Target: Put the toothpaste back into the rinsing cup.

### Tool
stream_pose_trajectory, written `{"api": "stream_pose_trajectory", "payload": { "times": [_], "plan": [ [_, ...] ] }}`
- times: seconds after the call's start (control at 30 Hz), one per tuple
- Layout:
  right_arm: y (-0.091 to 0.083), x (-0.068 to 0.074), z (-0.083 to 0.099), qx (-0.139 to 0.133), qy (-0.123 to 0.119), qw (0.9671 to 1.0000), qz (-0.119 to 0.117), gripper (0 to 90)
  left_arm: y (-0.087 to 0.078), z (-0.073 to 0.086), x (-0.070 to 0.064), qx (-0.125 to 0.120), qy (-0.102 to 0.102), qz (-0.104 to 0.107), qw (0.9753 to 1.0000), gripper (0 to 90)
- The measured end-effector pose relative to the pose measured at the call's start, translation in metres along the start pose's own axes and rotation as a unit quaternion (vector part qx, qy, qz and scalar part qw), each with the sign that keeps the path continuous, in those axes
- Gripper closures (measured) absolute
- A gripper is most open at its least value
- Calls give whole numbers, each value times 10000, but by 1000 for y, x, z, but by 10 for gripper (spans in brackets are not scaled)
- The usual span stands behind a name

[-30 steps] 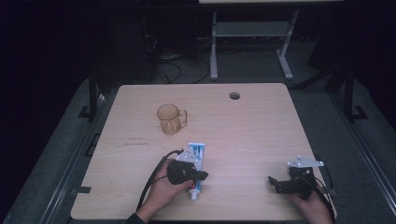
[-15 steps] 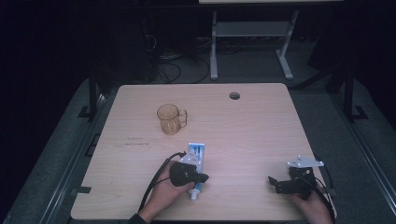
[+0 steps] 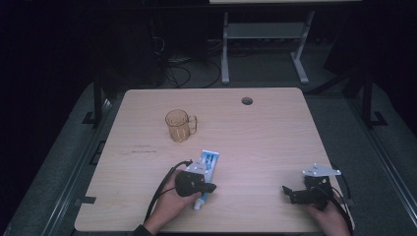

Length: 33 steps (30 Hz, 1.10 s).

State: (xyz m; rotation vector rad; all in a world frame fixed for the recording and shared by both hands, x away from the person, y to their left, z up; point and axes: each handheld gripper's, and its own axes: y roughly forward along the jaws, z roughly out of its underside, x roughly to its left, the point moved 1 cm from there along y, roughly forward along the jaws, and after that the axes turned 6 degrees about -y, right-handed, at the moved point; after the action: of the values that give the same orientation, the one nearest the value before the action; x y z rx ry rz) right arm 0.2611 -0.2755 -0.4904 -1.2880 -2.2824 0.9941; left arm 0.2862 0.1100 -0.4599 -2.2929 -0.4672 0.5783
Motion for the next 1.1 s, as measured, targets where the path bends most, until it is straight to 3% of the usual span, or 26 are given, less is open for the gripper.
{"api": "stream_pose_trajectory", "payload": {
  "times": [0.73, 1.1],
  "plan": [
    [0, 0, 0, -2, 0, 10000, -1, 5, -18, 12, 13, 13, -143, -177, 9997, 900],
    [0, 0, 0, -2, 1, 10000, -1, 5, -24, 9, 10, -94, -125, -177, 9997, 900]
  ]
}}
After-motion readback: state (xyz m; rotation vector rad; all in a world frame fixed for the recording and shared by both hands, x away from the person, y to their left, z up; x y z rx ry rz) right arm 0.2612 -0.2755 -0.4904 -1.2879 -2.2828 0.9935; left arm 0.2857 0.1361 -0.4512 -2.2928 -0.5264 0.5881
